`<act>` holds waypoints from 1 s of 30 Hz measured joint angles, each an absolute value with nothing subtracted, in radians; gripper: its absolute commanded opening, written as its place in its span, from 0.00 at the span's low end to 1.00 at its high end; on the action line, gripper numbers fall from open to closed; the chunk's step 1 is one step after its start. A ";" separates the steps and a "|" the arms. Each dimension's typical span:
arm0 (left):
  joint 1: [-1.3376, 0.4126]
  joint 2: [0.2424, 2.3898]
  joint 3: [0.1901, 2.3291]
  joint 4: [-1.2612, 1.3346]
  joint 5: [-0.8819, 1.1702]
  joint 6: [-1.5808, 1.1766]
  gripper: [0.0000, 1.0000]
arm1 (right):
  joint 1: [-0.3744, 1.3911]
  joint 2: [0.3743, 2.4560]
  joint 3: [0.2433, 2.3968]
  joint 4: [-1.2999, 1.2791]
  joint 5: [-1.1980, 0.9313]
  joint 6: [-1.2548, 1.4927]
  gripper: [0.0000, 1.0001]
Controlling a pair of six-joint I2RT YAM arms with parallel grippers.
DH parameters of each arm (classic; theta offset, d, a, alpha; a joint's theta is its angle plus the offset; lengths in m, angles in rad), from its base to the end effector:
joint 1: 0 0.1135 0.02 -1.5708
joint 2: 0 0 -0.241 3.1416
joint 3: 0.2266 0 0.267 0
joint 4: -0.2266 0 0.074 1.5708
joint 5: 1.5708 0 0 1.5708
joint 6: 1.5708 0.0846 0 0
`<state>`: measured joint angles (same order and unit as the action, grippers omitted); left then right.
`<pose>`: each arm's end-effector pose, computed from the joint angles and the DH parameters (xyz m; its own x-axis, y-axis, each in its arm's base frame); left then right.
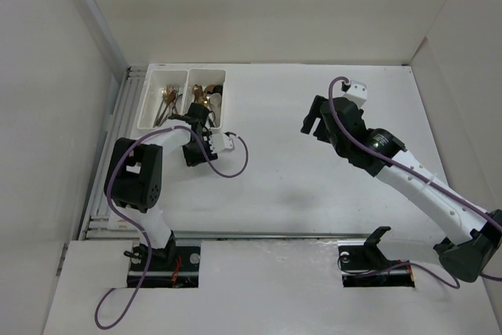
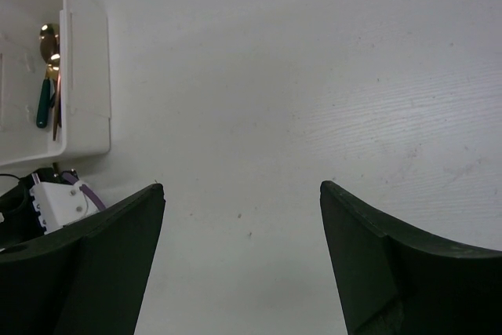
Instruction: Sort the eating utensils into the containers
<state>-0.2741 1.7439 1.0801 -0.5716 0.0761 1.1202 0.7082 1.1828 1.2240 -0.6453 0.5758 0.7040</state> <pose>0.3405 -0.1024 0.0883 -0.1312 0.9693 -0.2080 0.9463 0.1850 0.2650 0.2621 0.1638 0.3249 -0.4617 0.3194 -0.8275 0.1228 0.9470 0.2970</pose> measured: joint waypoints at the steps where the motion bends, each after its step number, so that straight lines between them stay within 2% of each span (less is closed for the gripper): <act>1: -0.274 1.747 1.082 -0.566 0.071 1.118 0.38 | 0.708 1.183 1.224 -0.646 0.578 0.704 0.85; 6: -0.273 1.750 1.087 -0.565 0.064 1.092 0.27 | 0.708 1.183 1.224 -0.646 0.589 0.704 0.85; 13: -0.265 1.748 1.089 -0.573 0.100 1.048 0.24 | 0.708 1.183 1.224 -0.646 0.595 0.704 0.85; 19: -0.316 1.736 1.071 -0.566 0.187 0.984 0.33 | 0.708 1.183 1.224 -0.646 0.595 0.704 0.85; 26: -0.456 1.753 1.088 -0.518 0.282 0.868 0.36 | 0.708 1.183 1.224 -0.646 0.595 0.704 0.85; 30: -0.558 1.789 1.128 -0.484 0.329 0.803 0.43 | 0.708 1.183 1.224 -0.646 0.596 0.704 0.85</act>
<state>-0.5579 1.7885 1.1278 -0.4835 0.3290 0.8032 0.7082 1.1828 1.2240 -0.6464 0.5957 0.7036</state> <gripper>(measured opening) 0.400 0.849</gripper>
